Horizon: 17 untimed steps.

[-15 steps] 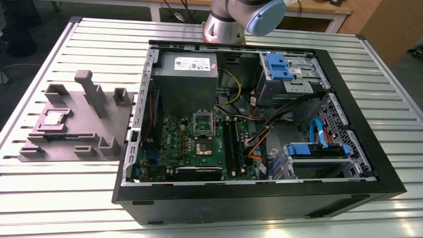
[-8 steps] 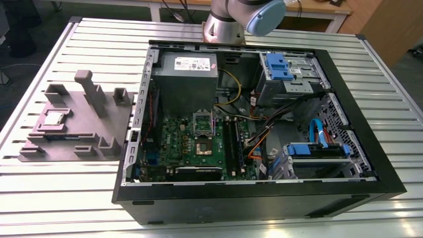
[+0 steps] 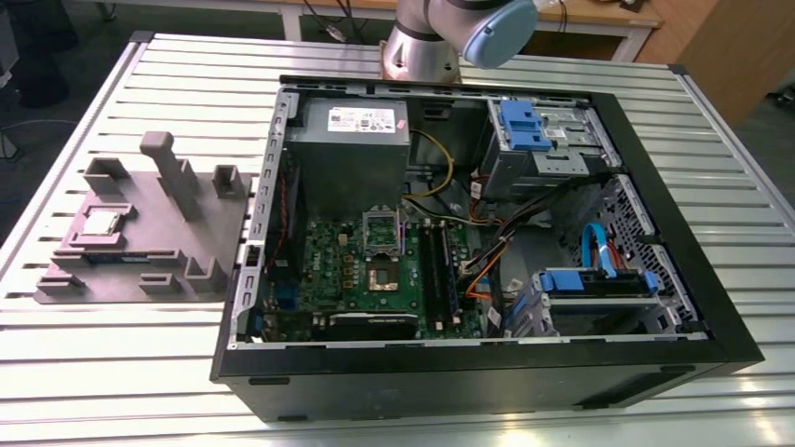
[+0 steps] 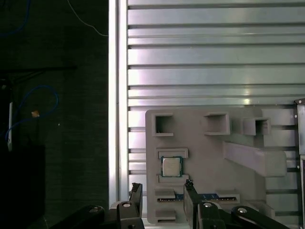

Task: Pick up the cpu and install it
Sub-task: 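Pick up the cpu and move it towards the insertion slot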

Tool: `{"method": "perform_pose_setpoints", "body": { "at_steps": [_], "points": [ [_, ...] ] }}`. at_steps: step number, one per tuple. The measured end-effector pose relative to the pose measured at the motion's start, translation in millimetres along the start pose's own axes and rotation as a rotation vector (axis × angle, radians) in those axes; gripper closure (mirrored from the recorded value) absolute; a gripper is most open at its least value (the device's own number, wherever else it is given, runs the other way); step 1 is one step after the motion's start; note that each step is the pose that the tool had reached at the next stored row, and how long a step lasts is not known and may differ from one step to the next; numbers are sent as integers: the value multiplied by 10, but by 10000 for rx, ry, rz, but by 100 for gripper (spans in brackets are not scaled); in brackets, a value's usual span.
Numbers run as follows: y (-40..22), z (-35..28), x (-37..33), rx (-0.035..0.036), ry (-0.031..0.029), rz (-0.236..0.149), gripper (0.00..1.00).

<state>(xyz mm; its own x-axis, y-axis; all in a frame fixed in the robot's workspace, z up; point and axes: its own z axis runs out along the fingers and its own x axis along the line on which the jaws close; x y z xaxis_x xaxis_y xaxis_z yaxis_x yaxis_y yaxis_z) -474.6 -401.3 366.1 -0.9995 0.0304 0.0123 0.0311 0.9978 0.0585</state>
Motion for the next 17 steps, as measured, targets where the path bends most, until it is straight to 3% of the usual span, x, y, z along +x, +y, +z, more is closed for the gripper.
{"method": "perform_pose_setpoints", "body": {
  "at_steps": [10,11,12,17],
  "points": [
    [-1,6,0,-11,1,-13,52],
    [-3,11,0,-13,0,-23,52],
    [-3,15,-1,-12,4,-50,45],
    [-10,74,-3,-11,11,-198,45]
  ]
}}
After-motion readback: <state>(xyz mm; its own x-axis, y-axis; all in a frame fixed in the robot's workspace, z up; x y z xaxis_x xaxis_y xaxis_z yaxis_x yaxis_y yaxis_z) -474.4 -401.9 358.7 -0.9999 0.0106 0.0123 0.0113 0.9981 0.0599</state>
